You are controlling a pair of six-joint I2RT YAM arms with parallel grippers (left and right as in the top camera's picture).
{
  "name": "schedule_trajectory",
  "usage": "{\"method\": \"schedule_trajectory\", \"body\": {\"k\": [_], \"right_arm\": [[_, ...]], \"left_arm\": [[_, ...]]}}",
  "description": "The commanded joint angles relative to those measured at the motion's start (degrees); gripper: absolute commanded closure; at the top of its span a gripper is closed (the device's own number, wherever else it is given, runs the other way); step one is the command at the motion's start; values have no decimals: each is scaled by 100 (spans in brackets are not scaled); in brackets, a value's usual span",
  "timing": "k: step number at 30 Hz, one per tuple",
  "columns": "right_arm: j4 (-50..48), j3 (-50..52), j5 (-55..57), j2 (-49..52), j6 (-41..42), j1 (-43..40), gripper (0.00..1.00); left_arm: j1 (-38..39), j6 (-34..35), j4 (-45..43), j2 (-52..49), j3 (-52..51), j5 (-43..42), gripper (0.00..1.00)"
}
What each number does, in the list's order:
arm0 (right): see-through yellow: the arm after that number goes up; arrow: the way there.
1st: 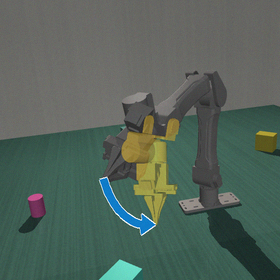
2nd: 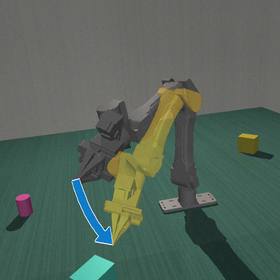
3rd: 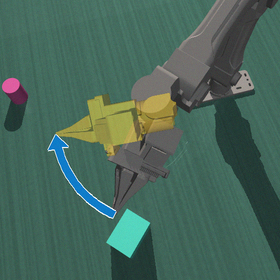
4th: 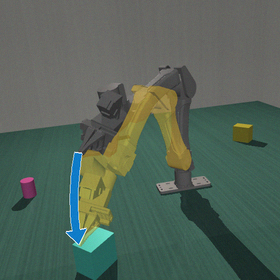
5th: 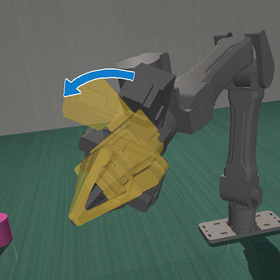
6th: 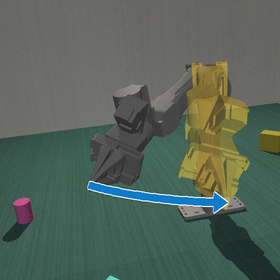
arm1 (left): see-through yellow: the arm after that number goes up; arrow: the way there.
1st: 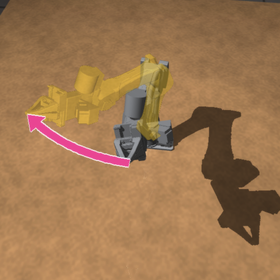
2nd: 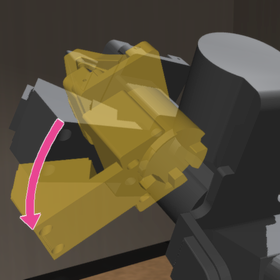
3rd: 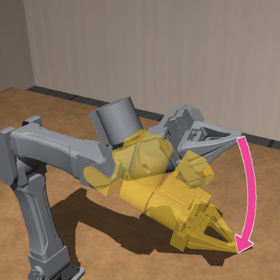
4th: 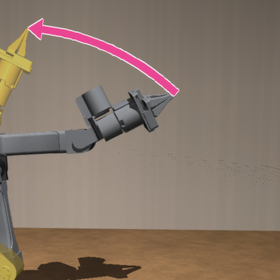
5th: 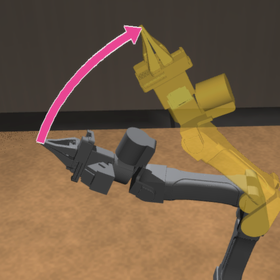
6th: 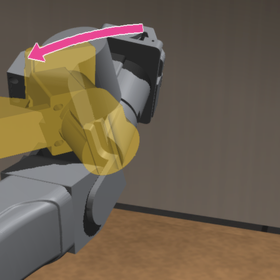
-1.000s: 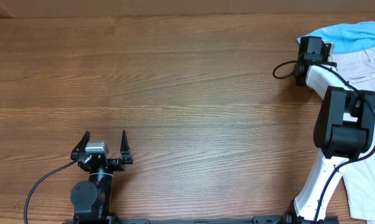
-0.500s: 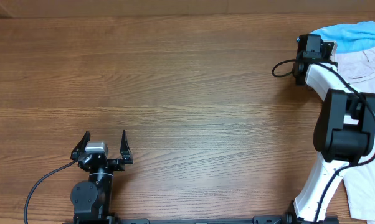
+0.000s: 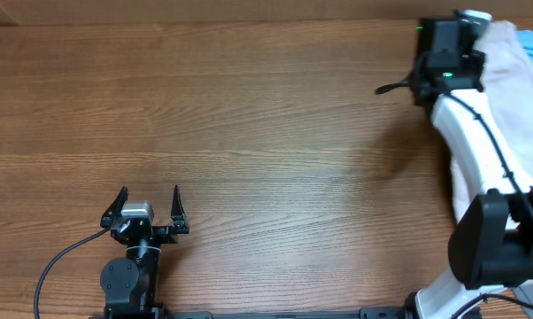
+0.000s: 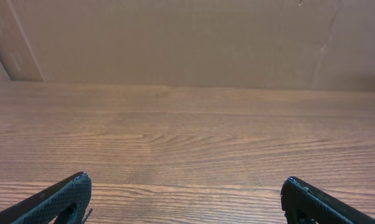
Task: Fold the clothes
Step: 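Drag the beige pants left onto the table center with right gripper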
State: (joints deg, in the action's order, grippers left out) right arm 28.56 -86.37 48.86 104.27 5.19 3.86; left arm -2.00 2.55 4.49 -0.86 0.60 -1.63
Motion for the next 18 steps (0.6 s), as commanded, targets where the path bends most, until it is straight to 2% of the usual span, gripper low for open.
{"method": "schedule_trajectory", "body": {"k": [1,3,7,10,14,18], "right_arm": [[50,-153,-225,-216,109,529,96],[192,-151,-586,-216,138,839,96],[428,-151,-1379,-216,1062,1488,96],[439,-146,-2378,-216,1718,1976,96],[219,-144,-3482,-199,2782,2634,96],[-326,-144,-3700,-168,3377,3383,96]], "left_arm": [[-33,-129,-7,61,-28,37,0],[-33,-129,-7,61,-28,37,0],[-33,-129,-7,61,-28,37,0],[-33,-129,-7,61,-28,37,0],[-33,-129,-7,61,-28,37,0],[-33,-129,-7,61,-28,37,0]]}}
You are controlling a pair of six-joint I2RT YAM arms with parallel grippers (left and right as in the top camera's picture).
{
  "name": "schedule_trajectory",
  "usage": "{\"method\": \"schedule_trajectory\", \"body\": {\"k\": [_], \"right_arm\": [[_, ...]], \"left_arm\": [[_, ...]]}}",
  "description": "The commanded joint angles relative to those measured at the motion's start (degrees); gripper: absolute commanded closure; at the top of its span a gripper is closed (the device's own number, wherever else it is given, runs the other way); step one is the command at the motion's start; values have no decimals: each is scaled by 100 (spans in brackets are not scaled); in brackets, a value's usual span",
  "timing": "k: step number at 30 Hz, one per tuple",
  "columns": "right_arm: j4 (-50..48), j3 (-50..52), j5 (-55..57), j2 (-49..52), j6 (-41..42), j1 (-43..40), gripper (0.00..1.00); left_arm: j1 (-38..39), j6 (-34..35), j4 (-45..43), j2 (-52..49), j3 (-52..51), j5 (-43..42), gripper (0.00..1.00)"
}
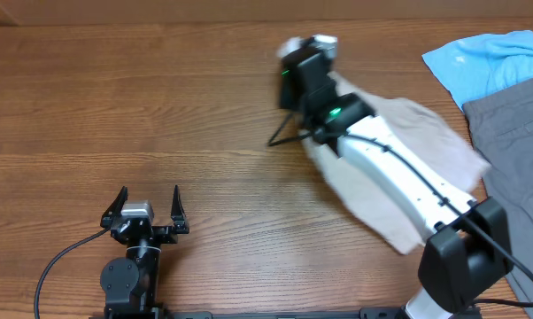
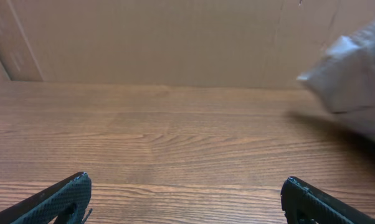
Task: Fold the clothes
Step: 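Drag the beige pants left onto the table center with right gripper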
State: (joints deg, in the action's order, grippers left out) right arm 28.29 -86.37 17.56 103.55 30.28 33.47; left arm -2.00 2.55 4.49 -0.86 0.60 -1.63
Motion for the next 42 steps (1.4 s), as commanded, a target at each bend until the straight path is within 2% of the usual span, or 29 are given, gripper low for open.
{"method": "schedule_trajectory", "body": {"k": [1,7,9,10,11,12,14,22,28,30,31,35,38,42], "right_arm": [[-463,-144,-577,-81,901,610,96],[-1182,-144,-586,-66,901,1554,94],[-1307,-144,-586,-66,903,1735,85],[-1327,-144,-586,-66,903,1788,69],[-1329,-144,-586,-66,903,1821,61],[-1322,-144,-586,-66,901,1823,57],[-1296,-144,-586,-66,898,1818,43],[-1119,-151,-549,-317,557,1628,31],[229,-151,-212,-1228,651,988,23],[968,-151,-221,-1604,804,608,17],[1331,-151,-221,-1768,837,426,9],[2951,-146,-219,-2273,828,-396,0],[4103,-83,-223,-2337,417,-1084,0],[4260,466,-1043,-2328,-391,-1845,0]], "left_arm": [[-33,-129,-7,61,-28,37,0],[-33,-129,-7,61,-28,37,0],[-33,-129,-7,61,-28,37,0],[-33,-129,-7,61,-28,37,0],[-33,-129,-7,61,-28,37,0],[-33,-129,-7,61,-28,37,0],[-33,-129,-7,61,-28,37,0],[-33,-129,-7,61,-28,37,0],[-33,-129,-7,61,-28,37,0],[-33,-129,-7,61,-28,37,0],[-33,-129,-7,61,-28,37,0],[-33,-129,-7,61,-28,37,0],[-33,-129,-7,61,-28,37,0],[-33,-129,-7,61,-28,37,0]]}}
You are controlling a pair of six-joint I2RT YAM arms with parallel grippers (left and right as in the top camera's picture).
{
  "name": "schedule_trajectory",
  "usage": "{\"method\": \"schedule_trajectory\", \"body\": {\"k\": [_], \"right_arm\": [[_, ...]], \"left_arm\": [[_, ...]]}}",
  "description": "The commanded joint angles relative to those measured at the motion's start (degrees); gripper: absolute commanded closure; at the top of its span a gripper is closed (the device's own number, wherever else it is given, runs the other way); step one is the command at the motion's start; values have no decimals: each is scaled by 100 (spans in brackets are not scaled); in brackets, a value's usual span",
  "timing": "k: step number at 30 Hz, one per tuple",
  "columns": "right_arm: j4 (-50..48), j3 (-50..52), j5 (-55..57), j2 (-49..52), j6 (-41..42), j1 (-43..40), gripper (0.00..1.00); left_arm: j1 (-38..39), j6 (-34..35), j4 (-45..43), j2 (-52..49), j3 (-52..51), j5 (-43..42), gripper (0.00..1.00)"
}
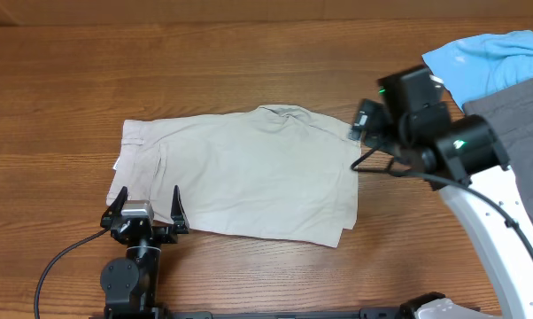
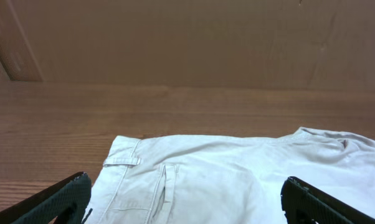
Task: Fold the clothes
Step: 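Drag the beige pants left onto the table center with right gripper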
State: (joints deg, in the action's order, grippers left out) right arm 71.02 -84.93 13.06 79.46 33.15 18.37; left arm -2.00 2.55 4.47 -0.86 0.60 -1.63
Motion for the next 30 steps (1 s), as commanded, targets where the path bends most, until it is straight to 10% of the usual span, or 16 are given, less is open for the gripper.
{"method": "schedule_trajectory", "body": {"k": [1,10,30], "right_arm": [[-101,476,-931,81,-892,-509,0],[-1261,1853,-4030,98,-2317,-1690,0],[-3316,3436,-4015,334,-2269,-1871,17]], "left_arm": [[-33,-129,-4,61,-28,37,0],[-33,-129,-4,61,-28,37,0],[-33,-129,-4,61,-28,37,0]]}}
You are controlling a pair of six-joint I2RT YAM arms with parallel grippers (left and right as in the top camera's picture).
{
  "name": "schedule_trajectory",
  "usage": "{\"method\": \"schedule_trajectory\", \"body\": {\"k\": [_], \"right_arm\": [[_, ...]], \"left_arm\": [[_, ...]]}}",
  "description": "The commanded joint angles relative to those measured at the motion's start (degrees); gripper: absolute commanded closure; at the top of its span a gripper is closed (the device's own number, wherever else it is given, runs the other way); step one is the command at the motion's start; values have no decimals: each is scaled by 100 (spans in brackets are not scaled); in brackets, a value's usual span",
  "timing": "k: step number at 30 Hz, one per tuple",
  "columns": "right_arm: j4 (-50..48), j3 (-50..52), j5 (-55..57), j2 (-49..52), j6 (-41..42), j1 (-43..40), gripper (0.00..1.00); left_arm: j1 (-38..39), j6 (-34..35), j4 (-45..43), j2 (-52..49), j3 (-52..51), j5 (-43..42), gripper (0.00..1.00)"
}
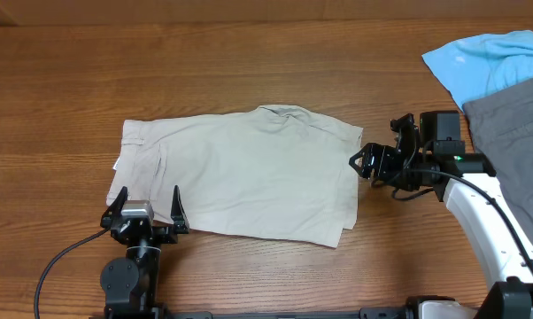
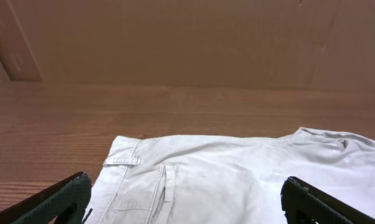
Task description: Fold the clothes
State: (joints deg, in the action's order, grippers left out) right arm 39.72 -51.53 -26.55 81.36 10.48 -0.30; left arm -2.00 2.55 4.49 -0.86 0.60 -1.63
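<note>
Beige shorts (image 1: 240,173) lie spread flat across the middle of the table, waistband to the left. In the left wrist view the shorts (image 2: 237,186) fill the lower frame, pocket and belt loop showing. My left gripper (image 1: 147,206) stands open at the shorts' near left edge, its fingertips (image 2: 72,186) wide apart with nothing between them. My right gripper (image 1: 357,163) is open just off the shorts' right edge, pointing left, holding nothing.
A light blue garment (image 1: 488,58) lies at the far right corner, and a grey garment (image 1: 514,133) lies under it along the right edge. The right arm (image 1: 479,204) reaches in from the near right.
My right gripper was by the shorts' far right corner and is now nearer, beside the middle of their right edge. The shorts and the left gripper have not moved.
First the table's middle was bare and my right gripper was at the clothes pile, far right. Then it held the beige shorts over the middle. Later the shorts lay spread and let go, with the gripper at their right end, where it remains.
</note>
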Motion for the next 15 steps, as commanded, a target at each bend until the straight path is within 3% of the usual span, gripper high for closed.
{"method": "schedule_trajectory", "body": {"k": [1,15], "right_arm": [[-315,96,-55,219,-2,-4,17],[-1668,96,326,1709,455,-4,18]], "left_arm": [[-33,-129,-7,61,-28,37,0],[-33,-129,-7,61,-28,37,0]]}}
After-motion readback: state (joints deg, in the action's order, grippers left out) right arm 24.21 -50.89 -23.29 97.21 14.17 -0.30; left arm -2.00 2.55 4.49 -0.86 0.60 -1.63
